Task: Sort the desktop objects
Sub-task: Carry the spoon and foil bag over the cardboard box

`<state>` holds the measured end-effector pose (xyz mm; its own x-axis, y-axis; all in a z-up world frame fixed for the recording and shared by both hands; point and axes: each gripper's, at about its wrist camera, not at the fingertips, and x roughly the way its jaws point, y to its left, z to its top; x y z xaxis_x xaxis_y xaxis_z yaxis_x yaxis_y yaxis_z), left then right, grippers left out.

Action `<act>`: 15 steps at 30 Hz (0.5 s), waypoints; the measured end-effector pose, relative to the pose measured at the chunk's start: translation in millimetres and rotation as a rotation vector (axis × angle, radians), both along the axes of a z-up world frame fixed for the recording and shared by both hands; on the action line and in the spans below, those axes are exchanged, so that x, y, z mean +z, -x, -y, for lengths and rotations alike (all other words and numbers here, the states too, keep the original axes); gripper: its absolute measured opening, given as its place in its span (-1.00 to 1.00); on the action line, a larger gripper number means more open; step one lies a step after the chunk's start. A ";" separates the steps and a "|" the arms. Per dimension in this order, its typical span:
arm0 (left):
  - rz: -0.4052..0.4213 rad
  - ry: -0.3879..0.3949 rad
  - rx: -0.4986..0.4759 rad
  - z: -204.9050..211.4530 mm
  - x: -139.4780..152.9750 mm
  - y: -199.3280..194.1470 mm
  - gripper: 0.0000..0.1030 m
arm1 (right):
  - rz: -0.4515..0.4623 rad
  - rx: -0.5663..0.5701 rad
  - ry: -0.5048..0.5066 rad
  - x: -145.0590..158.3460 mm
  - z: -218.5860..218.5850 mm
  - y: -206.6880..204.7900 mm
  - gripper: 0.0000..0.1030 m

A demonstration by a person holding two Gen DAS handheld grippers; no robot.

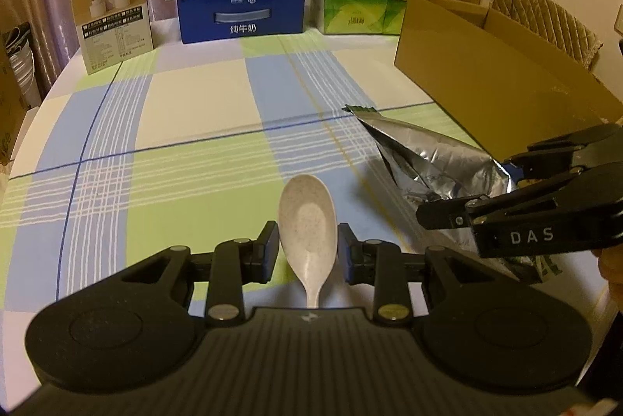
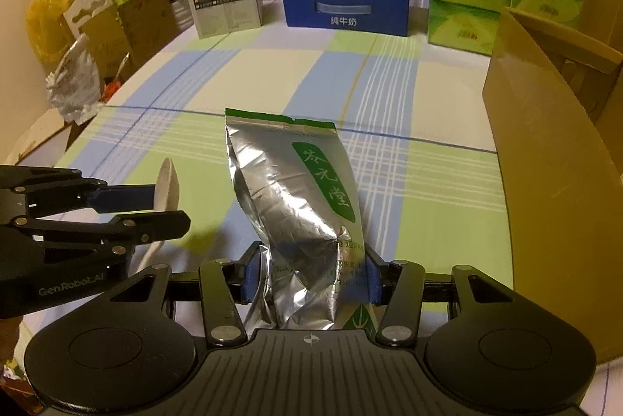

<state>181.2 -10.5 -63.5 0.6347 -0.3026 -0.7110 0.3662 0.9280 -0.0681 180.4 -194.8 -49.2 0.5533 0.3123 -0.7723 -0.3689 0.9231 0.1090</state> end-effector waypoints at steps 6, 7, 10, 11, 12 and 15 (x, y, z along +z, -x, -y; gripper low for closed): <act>0.031 -0.023 -0.007 8.3 6.9 5.5 -0.49 | 0.014 -0.017 -0.014 7.0 5.1 7.7 -0.07; 0.034 -0.028 -0.010 9.8 7.8 7.1 -0.49 | 0.016 -0.024 -0.018 8.2 6.9 9.0 -0.07; 0.038 -0.030 -0.010 11.7 10.1 11.4 -0.49 | 0.020 -0.045 -0.030 10.2 12.1 15.2 -0.07; 0.041 -0.030 -0.007 11.8 10.8 13.0 -0.49 | 0.018 -0.050 -0.034 10.7 14.0 17.8 -0.07; 0.040 -0.026 -0.003 12.0 11.4 14.4 -0.49 | 0.017 -0.053 -0.038 11.0 15.1 19.9 -0.07; 0.032 -0.014 -0.002 13.1 12.5 19.0 -0.49 | 0.021 -0.060 -0.050 12.8 17.5 24.6 -0.07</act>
